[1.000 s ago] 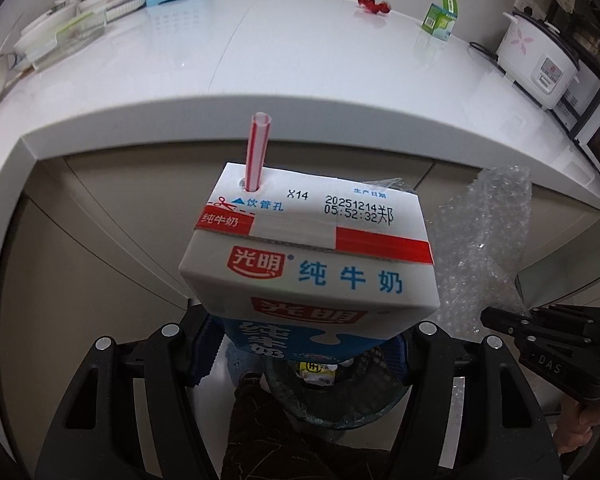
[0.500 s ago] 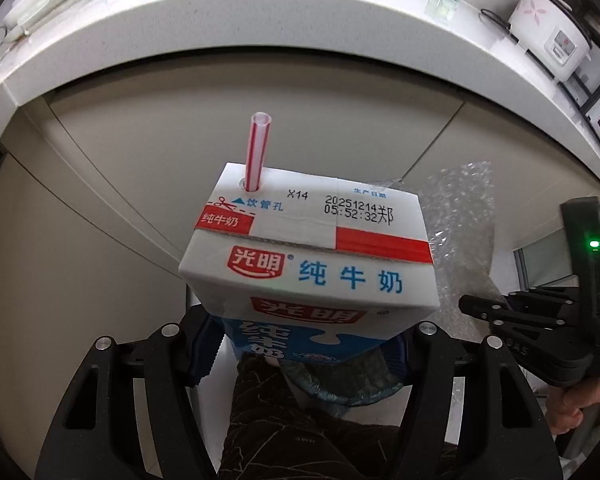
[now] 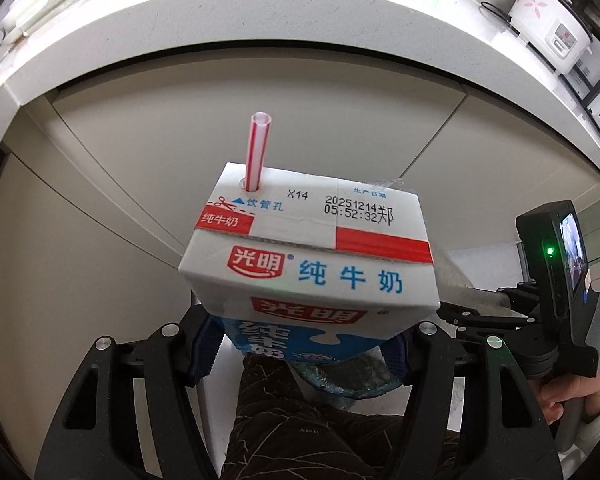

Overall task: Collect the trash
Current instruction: 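Open right tool to drop the bubble wrap while left tool releases the carton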

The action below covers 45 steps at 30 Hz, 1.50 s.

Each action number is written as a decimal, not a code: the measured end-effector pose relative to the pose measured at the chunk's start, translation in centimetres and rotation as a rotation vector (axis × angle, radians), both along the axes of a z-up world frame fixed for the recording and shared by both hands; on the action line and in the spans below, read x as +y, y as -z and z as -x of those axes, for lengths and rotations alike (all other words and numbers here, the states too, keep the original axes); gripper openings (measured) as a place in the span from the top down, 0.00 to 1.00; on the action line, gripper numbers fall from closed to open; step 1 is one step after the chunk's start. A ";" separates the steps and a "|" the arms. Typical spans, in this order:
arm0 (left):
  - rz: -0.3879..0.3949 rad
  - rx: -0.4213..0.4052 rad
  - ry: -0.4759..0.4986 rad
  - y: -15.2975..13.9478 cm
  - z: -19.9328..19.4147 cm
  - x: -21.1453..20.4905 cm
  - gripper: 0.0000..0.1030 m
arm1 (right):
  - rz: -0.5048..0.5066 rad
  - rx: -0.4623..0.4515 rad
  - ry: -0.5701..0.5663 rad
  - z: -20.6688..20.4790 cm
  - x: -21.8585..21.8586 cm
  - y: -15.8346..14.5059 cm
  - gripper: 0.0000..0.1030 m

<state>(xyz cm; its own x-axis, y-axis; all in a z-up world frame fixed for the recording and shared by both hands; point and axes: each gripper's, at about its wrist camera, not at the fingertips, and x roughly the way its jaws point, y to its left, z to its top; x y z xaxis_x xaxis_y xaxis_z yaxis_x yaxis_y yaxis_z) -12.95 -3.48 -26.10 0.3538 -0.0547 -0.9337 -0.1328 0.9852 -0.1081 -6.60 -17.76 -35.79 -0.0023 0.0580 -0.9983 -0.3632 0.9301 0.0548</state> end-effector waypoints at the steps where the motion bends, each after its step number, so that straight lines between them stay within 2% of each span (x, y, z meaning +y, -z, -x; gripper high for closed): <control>1: -0.001 0.002 0.001 0.0 0.0 -0.1 0.38 | -0.001 -0.001 0.002 -0.1 0.0 0.0 0.62; 6: 0.002 0.012 0.004 0.3 -0.3 -0.4 0.38 | -0.009 -0.019 0.012 -0.5 -0.5 -0.8 0.56; 11: 0.010 0.011 0.015 0.7 -0.7 -1.0 0.37 | -0.052 -0.062 0.067 0.8 -2.2 -2.6 0.38; 16: 0.015 0.013 0.040 1.0 -1.0 -2.6 0.37 | -0.087 -0.155 0.139 1.8 -5.7 -5.3 0.21; 21: 0.015 0.019 0.080 1.4 -1.5 -4.6 0.37 | -0.133 -0.186 0.245 1.7 -9.9 -7.1 0.17; 26: 0.016 0.049 0.135 2.1 -2.0 -6.0 0.37 | -0.130 -0.239 0.280 2.0 -11.7 -8.3 0.09; 35: 0.021 0.081 0.211 2.4 -2.1 -8.1 0.35 | -0.137 -0.274 0.314 2.0 -13.9 -9.9 0.08; 37: 0.022 0.081 0.217 2.4 -2.1 -8.1 0.25 | -0.142 -0.282 0.314 1.9 -14.0 -10.2 0.08; 39: 0.030 0.077 0.225 2.3 -1.8 -8.9 0.25 | -0.141 -0.286 0.312 1.8 -14.0 -10.4 0.08; 45: 0.051 0.052 0.214 1.8 -1.6 -8.7 0.11 | -0.142 -0.288 0.305 1.5 -13.5 -10.5 0.08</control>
<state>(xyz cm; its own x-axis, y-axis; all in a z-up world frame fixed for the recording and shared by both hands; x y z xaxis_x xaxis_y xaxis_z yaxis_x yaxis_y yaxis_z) -11.36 -12.16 -27.95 0.2800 -0.1712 -0.9446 0.0723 0.9849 -0.1571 -8.13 -31.23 -25.30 0.3135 0.1496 -0.9377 -0.0924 0.9876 0.1266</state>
